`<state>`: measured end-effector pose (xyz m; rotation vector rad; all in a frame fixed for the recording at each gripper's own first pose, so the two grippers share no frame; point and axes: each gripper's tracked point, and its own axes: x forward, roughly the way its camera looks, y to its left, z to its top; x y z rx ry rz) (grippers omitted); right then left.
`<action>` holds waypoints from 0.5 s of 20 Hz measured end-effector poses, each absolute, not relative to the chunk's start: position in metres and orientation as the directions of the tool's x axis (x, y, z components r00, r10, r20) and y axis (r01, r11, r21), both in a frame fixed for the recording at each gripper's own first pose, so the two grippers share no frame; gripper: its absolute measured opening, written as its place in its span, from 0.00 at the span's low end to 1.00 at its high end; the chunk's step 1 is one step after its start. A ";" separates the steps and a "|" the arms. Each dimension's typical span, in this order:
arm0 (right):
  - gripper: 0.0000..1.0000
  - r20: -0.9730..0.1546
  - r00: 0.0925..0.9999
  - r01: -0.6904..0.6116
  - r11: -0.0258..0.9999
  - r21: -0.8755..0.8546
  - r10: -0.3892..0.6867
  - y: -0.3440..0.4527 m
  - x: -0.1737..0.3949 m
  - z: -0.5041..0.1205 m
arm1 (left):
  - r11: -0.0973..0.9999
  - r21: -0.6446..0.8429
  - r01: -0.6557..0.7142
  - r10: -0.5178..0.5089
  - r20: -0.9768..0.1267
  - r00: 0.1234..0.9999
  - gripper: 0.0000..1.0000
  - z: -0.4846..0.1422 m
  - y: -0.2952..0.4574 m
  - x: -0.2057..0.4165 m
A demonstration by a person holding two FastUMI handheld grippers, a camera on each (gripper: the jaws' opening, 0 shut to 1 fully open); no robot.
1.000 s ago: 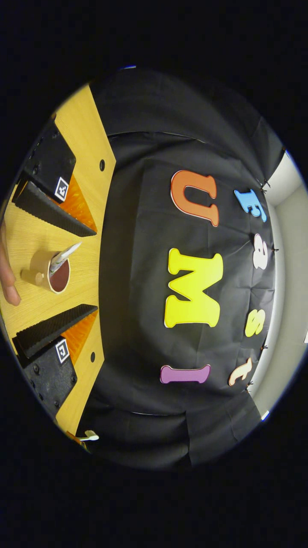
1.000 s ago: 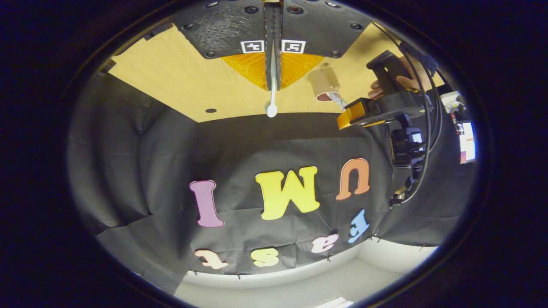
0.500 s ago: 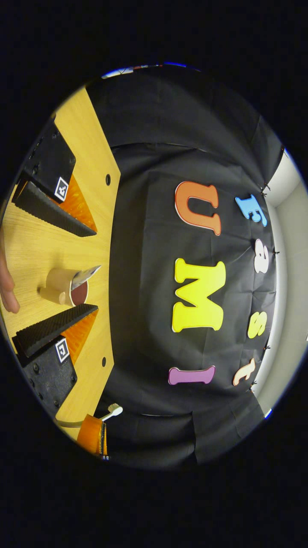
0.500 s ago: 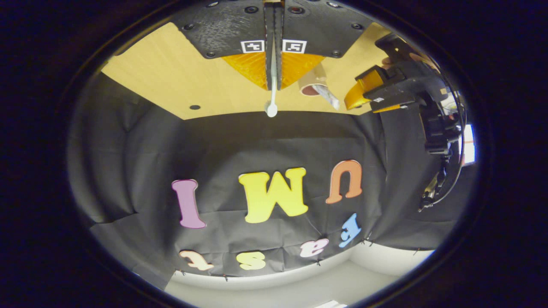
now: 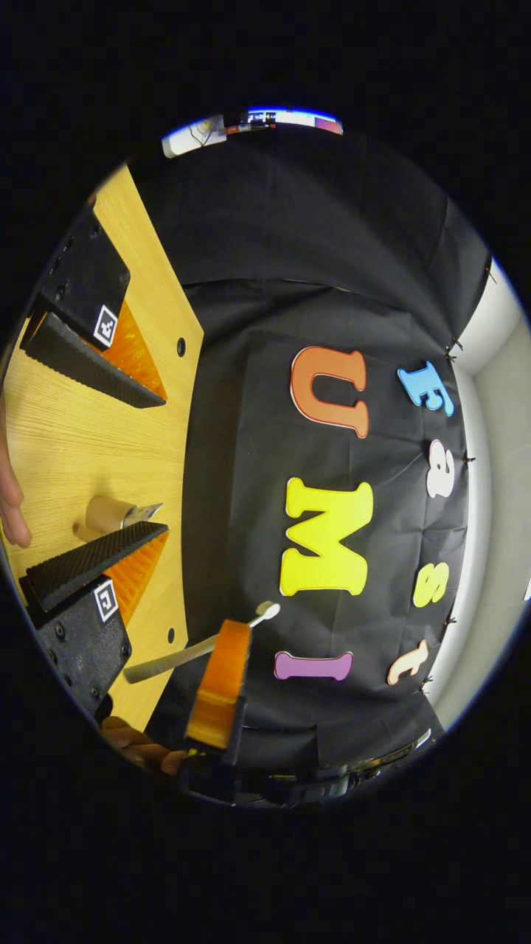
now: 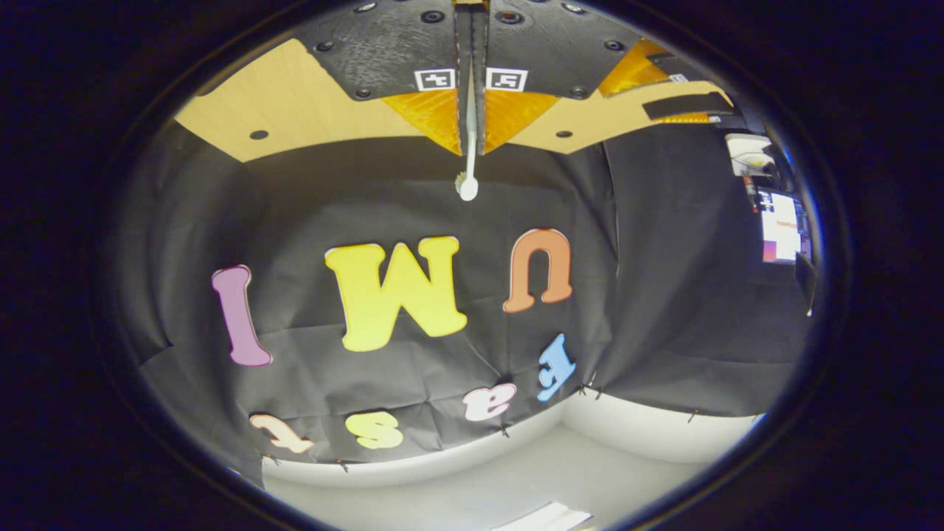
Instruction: Put the toothbrush and toothpaste on the desktop into the cup, then pick up the cup and place it on the coaster on the desktop.
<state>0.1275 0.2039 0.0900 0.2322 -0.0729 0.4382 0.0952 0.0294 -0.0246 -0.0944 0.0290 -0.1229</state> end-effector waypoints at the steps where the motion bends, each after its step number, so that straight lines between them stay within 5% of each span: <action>1: 0.01 0.132 0.900 -0.434 0.875 0.213 0.414 0.212 0.140 0.092 | 0.991 -0.081 0.111 -0.113 -0.018 0.993 0.98 -0.023 0.033 0.093; 10: 0.00 0.074 0.924 -0.381 0.904 0.194 0.374 0.256 0.239 0.025 | 0.973 -0.107 0.203 -0.201 0.032 0.979 0.98 -0.017 0.025 0.096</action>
